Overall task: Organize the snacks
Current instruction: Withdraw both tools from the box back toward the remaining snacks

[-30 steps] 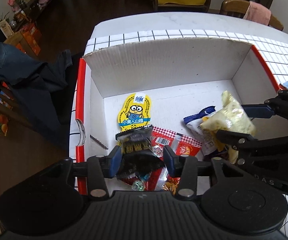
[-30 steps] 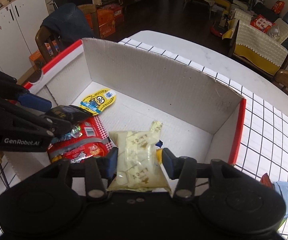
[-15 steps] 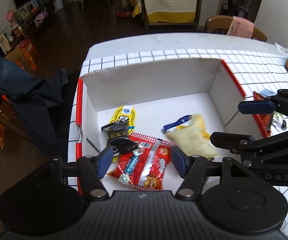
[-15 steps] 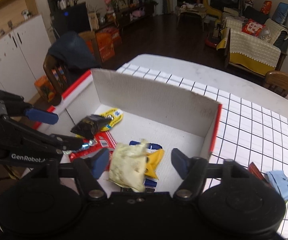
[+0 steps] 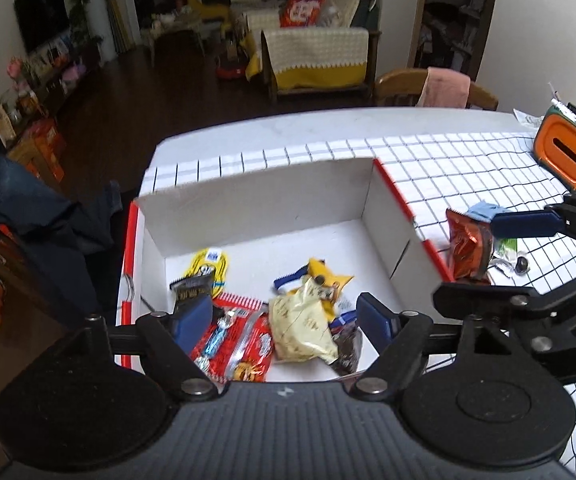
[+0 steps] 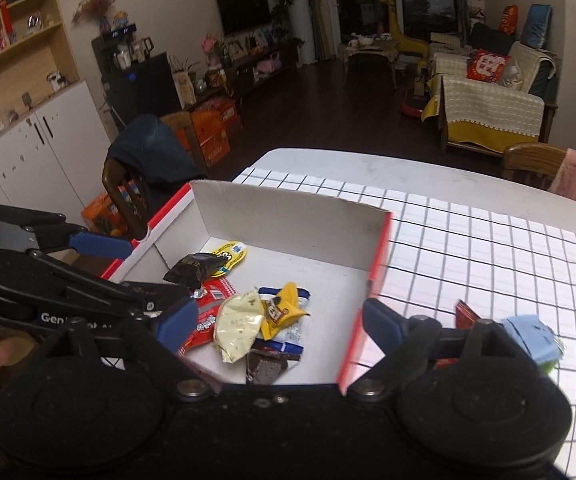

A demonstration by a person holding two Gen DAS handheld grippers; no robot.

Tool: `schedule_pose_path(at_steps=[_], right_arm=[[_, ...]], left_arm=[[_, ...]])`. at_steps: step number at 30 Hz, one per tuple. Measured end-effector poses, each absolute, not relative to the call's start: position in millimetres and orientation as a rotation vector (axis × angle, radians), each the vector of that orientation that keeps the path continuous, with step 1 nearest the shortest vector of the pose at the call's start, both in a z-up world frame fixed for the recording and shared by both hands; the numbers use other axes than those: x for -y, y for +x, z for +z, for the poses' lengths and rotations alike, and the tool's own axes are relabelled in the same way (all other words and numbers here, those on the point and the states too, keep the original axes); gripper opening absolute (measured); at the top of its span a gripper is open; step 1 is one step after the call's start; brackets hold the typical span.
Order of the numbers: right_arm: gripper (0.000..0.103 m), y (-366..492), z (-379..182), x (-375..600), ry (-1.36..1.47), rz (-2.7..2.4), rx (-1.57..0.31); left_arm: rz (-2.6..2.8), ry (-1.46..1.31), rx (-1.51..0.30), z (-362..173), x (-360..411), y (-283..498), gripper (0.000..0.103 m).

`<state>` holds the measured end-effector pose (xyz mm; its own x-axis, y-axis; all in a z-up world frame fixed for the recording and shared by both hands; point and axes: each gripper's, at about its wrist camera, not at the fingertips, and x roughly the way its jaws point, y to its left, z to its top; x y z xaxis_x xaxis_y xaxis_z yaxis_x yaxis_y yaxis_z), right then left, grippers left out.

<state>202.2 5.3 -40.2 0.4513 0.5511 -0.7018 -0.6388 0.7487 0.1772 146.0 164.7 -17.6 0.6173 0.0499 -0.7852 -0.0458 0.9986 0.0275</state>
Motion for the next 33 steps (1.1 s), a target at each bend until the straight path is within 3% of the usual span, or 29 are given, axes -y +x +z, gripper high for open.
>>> schedule_pose_path(at_steps=[7, 33], right_arm=[[0.100, 193, -36, 41, -0.083, 0.696, -0.797], [0.102, 230, -91, 246, -0.117, 0.514, -0.873]], left_arm=[[-0.007, 0.001, -0.842, -8, -126, 139, 0.085], [-0.268, 0.079, -0.904, -61, 63, 183, 0.086]])
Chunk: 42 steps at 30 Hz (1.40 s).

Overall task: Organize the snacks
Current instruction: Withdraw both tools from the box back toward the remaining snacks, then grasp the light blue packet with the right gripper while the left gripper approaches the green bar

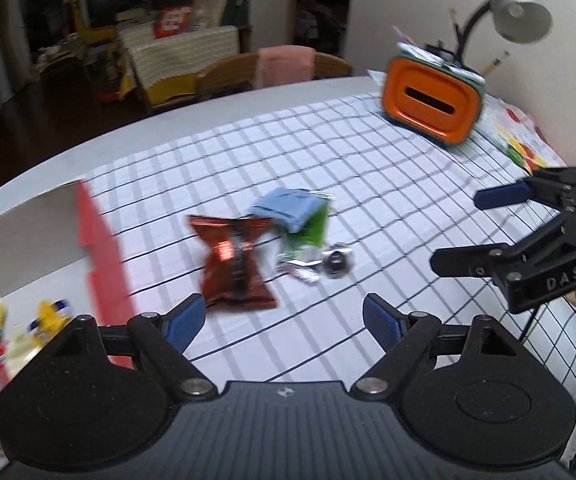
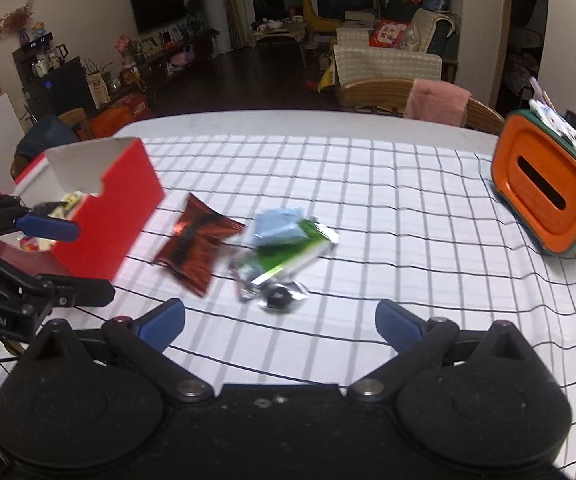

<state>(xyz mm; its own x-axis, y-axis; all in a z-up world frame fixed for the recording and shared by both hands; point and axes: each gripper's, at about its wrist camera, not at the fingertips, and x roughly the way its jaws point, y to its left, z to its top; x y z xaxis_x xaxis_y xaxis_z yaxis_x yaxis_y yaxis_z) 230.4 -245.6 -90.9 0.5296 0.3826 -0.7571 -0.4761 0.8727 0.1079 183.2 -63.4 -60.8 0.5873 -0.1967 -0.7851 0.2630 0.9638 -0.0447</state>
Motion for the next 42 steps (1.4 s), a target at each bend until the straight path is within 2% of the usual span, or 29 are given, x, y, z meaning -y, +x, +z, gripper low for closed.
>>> schedule_pose_path(at_steps=[9, 16, 26, 31, 36, 39, 42], right_arm=[[0.101, 268, -112, 289, -0.131, 0.509, -0.906], [0.099, 323, -114, 256, -0.174, 0.598, -0.895], [0.081, 361, -144, 179, -0.249, 0.728, -0.951], [0.070, 365, -159, 160, -0.314, 0.727, -0.966], [0.057, 370, -168, 156, -0.349, 0.713, -0.974], [0.056, 370, -170, 155, -0.366, 0.711, -0.967], [0.050, 369, -171, 152, -0.392, 0.713, -0.948]], left_arm=[[-0.322, 0.120, -0.941, -90, 111, 218, 0.086], [-0.273, 0.131, -0.951, -106, 121, 227, 0.086], [-0.213, 0.126, -0.972, -115, 114, 232, 0.081], [-0.208, 0.139, -0.990, -120, 115, 235, 0.071], [-0.210, 0.141, -0.999, -124, 118, 238, 0.070], [-0.215, 0.144, -1.001, -124, 119, 240, 0.070], [-0.219, 0.149, -1.003, -124, 121, 242, 0.070]])
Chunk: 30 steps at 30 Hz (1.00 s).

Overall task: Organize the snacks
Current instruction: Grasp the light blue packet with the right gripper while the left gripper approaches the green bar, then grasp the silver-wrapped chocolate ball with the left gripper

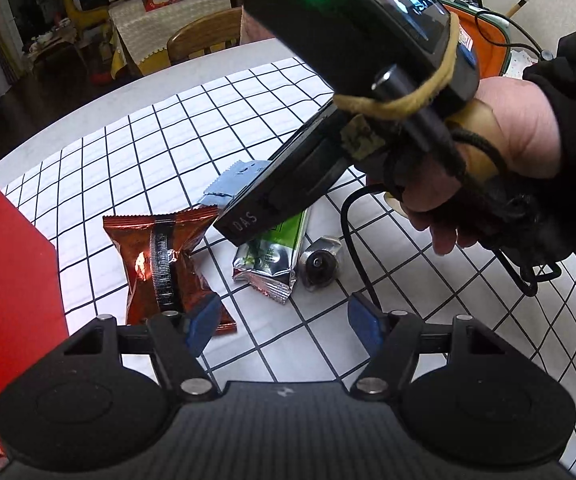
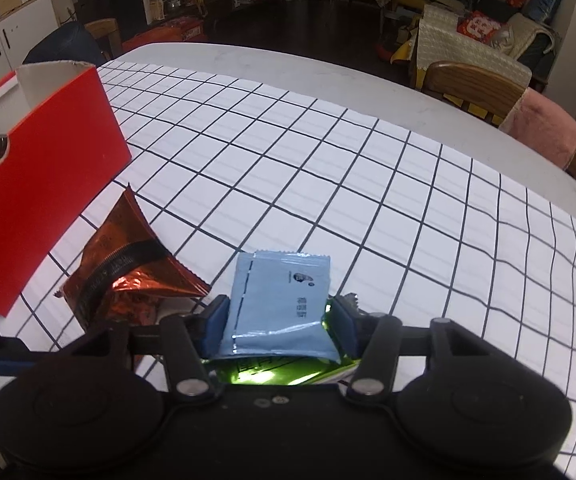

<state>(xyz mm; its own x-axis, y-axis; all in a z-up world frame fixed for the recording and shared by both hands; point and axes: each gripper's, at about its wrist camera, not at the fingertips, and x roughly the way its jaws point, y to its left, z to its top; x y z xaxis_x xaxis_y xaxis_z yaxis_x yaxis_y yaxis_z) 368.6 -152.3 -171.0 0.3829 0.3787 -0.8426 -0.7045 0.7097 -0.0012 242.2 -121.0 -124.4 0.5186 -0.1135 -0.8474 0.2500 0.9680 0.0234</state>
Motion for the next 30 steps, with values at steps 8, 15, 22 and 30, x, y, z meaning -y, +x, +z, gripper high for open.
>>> schedule_pose_path(at_steps=[8, 15, 22, 30], right_arm=[[0.047, 370, -163, 168, -0.353, 0.716, -0.927], [0.047, 371, -149, 222, -0.253, 0.661, -0.929], [0.047, 363, -149, 261, -0.175, 0.597, -0.941], [0.047, 352, -152, 277, -0.121, 0.579, -0.947]], left_arm=[[-0.271, 0.170, -1.006, -125, 132, 250, 0.061], [-0.393, 0.187, -1.046, -135, 144, 268, 0.053], [-0.399, 0.157, -1.109, -152, 143, 292, 0.049], [-0.385, 0.196, -1.131, -165, 146, 306, 0.039]])
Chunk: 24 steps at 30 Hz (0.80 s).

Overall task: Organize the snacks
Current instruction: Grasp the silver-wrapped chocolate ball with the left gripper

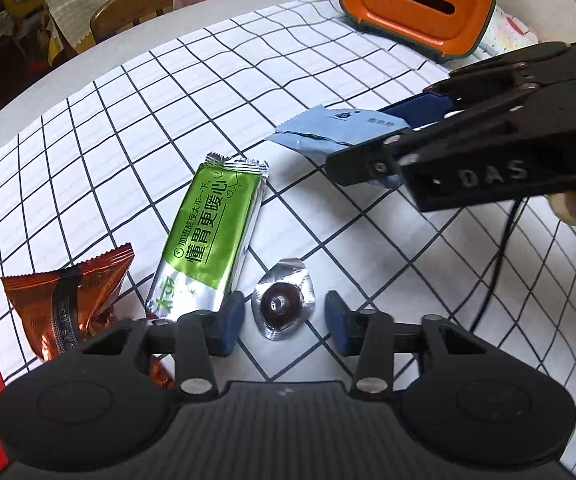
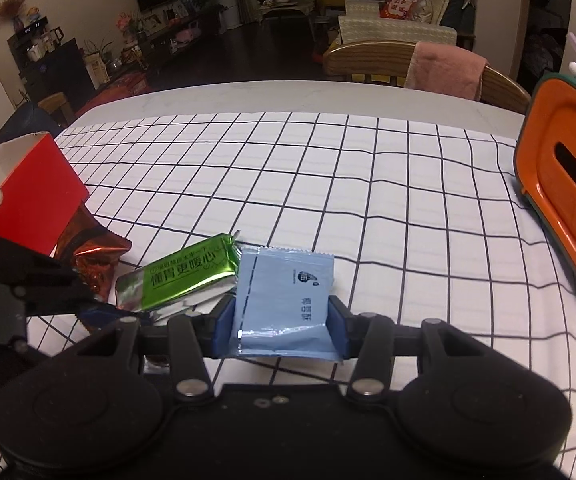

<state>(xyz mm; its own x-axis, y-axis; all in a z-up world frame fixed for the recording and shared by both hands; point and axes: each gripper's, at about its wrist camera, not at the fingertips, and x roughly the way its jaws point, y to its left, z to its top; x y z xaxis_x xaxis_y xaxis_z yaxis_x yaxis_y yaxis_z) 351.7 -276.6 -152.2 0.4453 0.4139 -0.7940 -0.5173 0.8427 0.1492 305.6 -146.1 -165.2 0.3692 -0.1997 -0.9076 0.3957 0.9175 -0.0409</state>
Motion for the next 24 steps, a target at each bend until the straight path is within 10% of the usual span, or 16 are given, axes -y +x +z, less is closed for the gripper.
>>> schedule_pose_path(at_steps=[24], right_arm=[[0.047, 313, -137, 282, -0.088, 0.545, -0.952]], left_arm=[[-0.351, 0.136, -1.101, -145, 131, 283, 0.033]])
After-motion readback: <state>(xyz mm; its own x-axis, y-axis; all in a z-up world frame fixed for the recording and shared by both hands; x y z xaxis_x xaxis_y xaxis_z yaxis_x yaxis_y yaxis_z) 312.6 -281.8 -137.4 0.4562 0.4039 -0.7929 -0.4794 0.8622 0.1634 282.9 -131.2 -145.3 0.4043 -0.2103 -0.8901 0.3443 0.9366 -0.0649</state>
